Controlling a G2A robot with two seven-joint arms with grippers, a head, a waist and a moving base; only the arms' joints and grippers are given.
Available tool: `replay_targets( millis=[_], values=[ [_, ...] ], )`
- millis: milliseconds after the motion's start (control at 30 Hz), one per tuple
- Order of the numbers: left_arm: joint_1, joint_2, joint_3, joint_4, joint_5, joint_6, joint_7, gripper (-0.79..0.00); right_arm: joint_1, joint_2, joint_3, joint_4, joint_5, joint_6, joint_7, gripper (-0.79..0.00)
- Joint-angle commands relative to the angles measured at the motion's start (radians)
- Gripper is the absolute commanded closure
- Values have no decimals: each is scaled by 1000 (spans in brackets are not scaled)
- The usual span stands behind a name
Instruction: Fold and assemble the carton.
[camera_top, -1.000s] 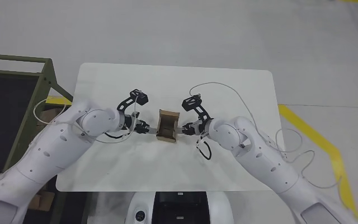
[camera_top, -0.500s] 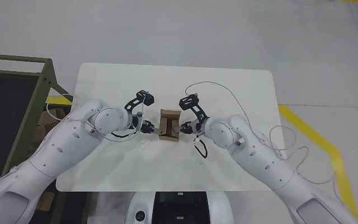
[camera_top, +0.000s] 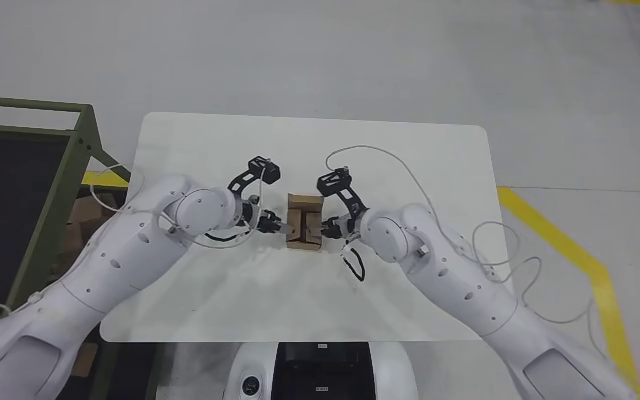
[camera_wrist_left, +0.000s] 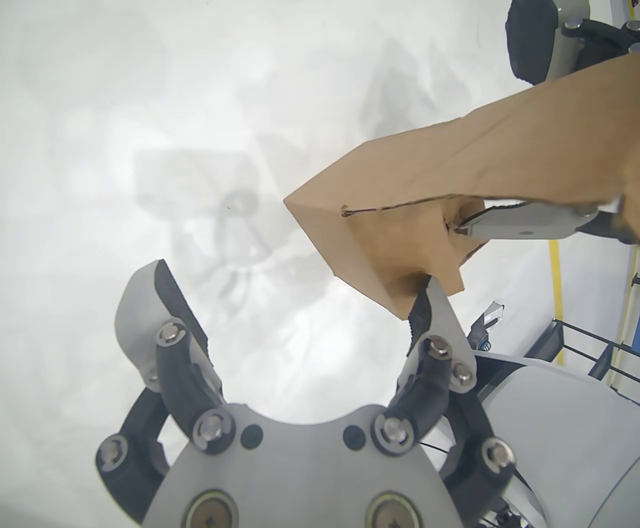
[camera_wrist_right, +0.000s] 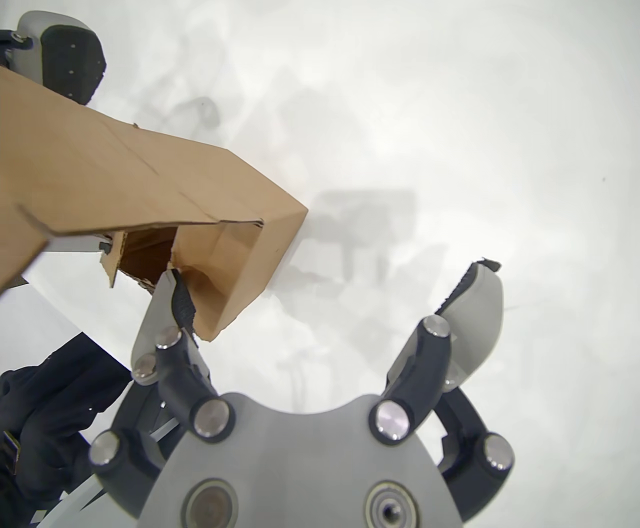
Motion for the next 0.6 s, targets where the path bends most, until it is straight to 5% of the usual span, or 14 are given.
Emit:
replay_targets(
  millis=[0, 567],
  values=[
    [-4, -6, 6, 3, 1, 1, 0, -785, 3, -3, -3, 4, -9, 4, 4, -785],
    [-47, -58, 59, 38, 62, 52, -30, -785, 9, -31, -19, 10, -85, 45, 26, -785]
  ],
)
